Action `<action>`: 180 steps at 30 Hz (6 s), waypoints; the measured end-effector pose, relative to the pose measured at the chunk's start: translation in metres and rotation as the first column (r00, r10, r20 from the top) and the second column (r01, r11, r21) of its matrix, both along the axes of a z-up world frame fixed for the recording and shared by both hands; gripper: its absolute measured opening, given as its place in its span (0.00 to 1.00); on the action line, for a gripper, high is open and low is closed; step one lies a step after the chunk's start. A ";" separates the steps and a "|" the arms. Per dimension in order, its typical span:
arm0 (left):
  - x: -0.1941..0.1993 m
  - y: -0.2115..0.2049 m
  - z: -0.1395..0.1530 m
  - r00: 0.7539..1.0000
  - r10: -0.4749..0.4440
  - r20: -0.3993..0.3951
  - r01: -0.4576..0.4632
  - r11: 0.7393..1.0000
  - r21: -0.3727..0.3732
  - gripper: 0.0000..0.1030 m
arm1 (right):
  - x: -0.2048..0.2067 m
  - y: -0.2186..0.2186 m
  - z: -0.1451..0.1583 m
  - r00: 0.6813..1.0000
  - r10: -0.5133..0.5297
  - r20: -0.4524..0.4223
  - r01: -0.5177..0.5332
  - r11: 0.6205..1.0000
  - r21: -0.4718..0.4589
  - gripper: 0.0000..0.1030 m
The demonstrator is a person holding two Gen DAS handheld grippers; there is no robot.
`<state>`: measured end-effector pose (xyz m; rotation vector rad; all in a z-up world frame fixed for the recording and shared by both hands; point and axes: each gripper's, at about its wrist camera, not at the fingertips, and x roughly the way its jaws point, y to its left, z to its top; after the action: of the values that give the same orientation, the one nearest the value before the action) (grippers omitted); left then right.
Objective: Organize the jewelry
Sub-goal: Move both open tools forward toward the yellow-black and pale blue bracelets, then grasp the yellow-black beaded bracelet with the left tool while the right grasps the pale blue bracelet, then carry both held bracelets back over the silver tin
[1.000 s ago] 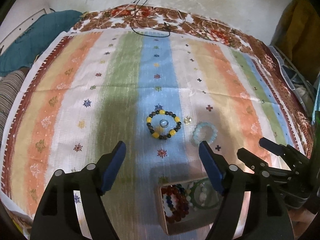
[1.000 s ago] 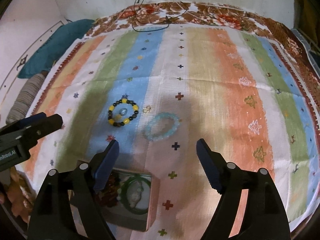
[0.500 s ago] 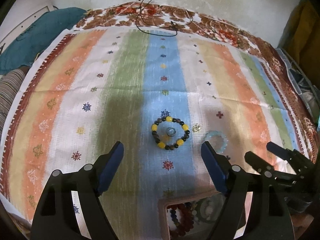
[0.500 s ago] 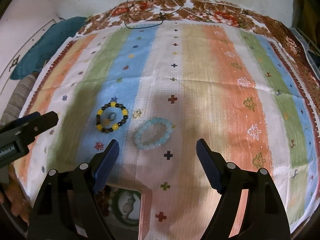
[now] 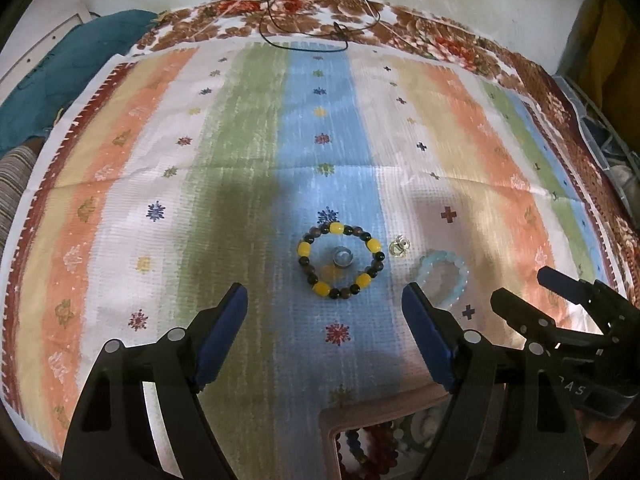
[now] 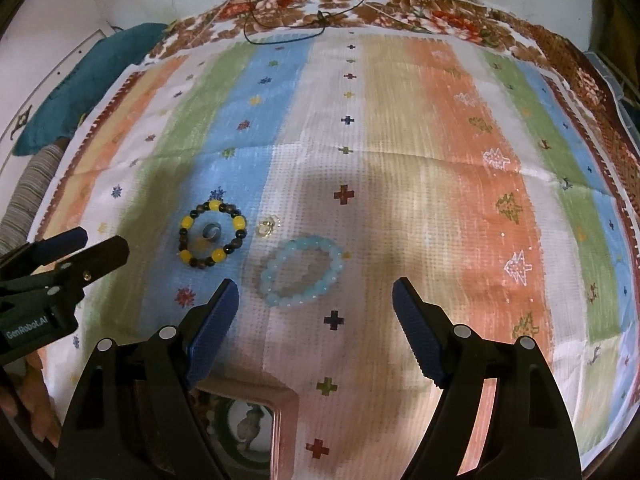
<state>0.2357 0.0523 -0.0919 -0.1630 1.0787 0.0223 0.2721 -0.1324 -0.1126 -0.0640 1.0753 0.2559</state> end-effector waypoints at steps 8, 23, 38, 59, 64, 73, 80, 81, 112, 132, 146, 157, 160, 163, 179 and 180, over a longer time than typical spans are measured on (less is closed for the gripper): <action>0.010 0.000 -0.012 1.000 -0.013 -0.026 0.013 1.000 0.020 0.76 | 0.009 0.002 -0.008 1.000 0.002 -0.011 -0.002 1.000 -0.020 0.77; 0.028 0.006 -0.044 0.997 -0.028 -0.077 0.031 0.999 0.028 0.75 | 0.025 0.003 -0.030 0.999 -0.006 -0.032 0.004 0.998 -0.064 0.77; 0.045 0.008 -0.065 0.994 -0.031 -0.109 0.038 0.997 0.061 0.75 | 0.040 0.008 -0.051 0.998 -0.008 -0.064 0.002 0.996 -0.094 0.77; 0.055 0.007 -0.086 0.988 -0.048 -0.148 0.066 0.991 0.120 0.73 | 0.049 0.002 -0.074 0.994 -0.031 -0.109 0.018 0.993 -0.117 0.77; 0.055 0.007 -0.091 0.986 -0.060 -0.158 0.080 0.989 0.126 0.71 | 0.046 0.008 -0.077 0.995 -0.013 -0.099 -0.002 0.989 -0.149 0.76; 0.053 0.018 -0.088 0.984 -0.033 -0.175 0.054 0.992 0.113 0.22 | 0.046 0.008 -0.074 0.993 0.020 -0.115 -0.030 0.996 -0.086 0.19; 0.049 0.030 -0.084 0.981 -0.014 -0.193 0.028 0.997 0.068 0.11 | 0.045 0.010 -0.066 0.995 0.026 -0.099 -0.033 0.998 -0.062 0.12; 0.047 0.029 -0.083 0.982 -0.018 -0.191 0.032 0.997 0.071 0.11 | 0.044 0.012 -0.064 0.995 0.033 -0.090 -0.039 0.997 -0.069 0.12; 0.036 0.018 -0.011 0.994 -0.098 -0.039 0.097 0.995 -0.039 0.11 | 0.015 0.042 -0.009 0.987 0.151 0.051 -0.147 0.987 -0.060 0.12; 0.005 -0.003 0.026 0.992 -0.122 0.029 0.123 0.992 -0.026 0.11 | -0.012 0.033 0.023 0.986 0.120 0.115 -0.122 0.992 0.011 0.12; -0.026 -0.010 0.046 0.988 -0.132 0.075 0.134 0.991 -0.013 0.11 | -0.042 0.032 0.049 0.975 0.133 0.180 -0.139 0.990 0.022 0.12; -0.048 -0.019 0.069 0.977 -0.156 0.142 0.157 0.988 0.003 0.11 | -0.063 0.028 0.061 0.970 0.142 0.197 -0.155 0.987 0.051 0.12; -0.053 -0.021 0.071 0.976 -0.161 0.148 0.162 0.987 0.004 0.11 | -0.069 0.027 0.064 0.968 0.145 0.206 -0.160 0.985 0.058 0.12; -0.058 -0.024 0.073 0.974 -0.168 0.155 0.169 0.986 0.003 0.11 | -0.074 0.026 0.066 0.965 0.148 0.215 -0.163 0.985 0.056 0.12; -0.093 -0.033 0.091 0.960 -0.179 0.214 0.186 0.982 -0.014 0.11 | -0.101 0.019 0.071 0.963 0.155 0.220 -0.176 0.981 0.081 0.12; -0.096 -0.034 0.092 0.960 -0.180 0.216 0.187 0.982 -0.016 0.11 | -0.103 0.019 0.071 0.963 0.155 0.218 -0.177 0.981 0.081 0.12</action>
<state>0.1397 0.0185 -0.0003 -0.0947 0.8758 -0.1786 0.1694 -0.1132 -0.0419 -0.0898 0.8448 0.4448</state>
